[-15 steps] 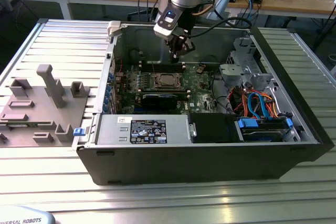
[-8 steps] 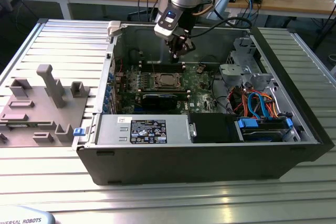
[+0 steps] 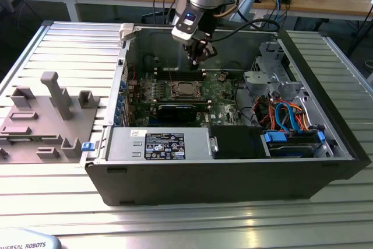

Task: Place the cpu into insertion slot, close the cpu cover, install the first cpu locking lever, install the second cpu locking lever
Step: 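Install the first cpu locking lever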

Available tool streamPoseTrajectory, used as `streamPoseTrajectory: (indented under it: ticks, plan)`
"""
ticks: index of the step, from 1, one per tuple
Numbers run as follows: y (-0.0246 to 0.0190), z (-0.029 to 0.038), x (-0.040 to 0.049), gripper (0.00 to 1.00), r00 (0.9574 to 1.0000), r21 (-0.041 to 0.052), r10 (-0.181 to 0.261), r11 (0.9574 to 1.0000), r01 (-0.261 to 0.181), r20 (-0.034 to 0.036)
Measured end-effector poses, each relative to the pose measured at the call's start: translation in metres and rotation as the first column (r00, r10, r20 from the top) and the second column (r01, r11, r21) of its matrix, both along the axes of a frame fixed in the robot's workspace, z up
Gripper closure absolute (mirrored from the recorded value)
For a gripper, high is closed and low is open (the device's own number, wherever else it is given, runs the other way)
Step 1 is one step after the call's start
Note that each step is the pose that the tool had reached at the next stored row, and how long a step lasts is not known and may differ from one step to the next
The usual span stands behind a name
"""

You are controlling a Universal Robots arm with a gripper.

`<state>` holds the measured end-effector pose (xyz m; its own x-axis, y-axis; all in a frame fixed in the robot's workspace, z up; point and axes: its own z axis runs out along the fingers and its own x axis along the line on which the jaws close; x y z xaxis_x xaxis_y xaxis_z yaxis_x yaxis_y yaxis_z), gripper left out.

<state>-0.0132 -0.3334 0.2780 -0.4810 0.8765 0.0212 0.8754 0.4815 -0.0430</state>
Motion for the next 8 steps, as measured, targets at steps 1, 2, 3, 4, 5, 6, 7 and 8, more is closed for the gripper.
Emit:
streamPoseTrajectory:
  ticks: [1, 2, 3, 4, 5, 6, 7, 8]
  plan:
    - [0.0, 0.0, 0.0, 0.89, 1.0, 0.0, 0.001, 1.0, -0.001, 0.0]
    - [0.0, 0.0, 0.0, 0.89, 1.0, 0.0001, 0.003, 1.0, -0.003, 0.0]
    - [0.0, 0.0, 0.0, 0.89, 1.0, 0.0, 0.004, 1.0, -0.004, 0.0]
    - [0.0, 0.0, 0.0, 0.89, 1.0, 0.0, 0.005, 1.0, -0.005, -0.0001]
    - [0.0, 0.0, 0.0, 0.89, 1.0, 0.0, 0.007, 1.0, -0.007, 0.0]
    - [0.0, 0.0, 0.0, 0.89, 1.0, 0.0, 0.009, 1.0, -0.009, 0.0]
    - [0.0, 0.0, 0.0, 0.89, 1.0, 0.0, 0.01, 1.0, -0.01, 0.0]
    - [0.0, 0.0, 0.0, 0.89, 0.9999, 0.0, 0.011, 0.9999, -0.011, 0.0]
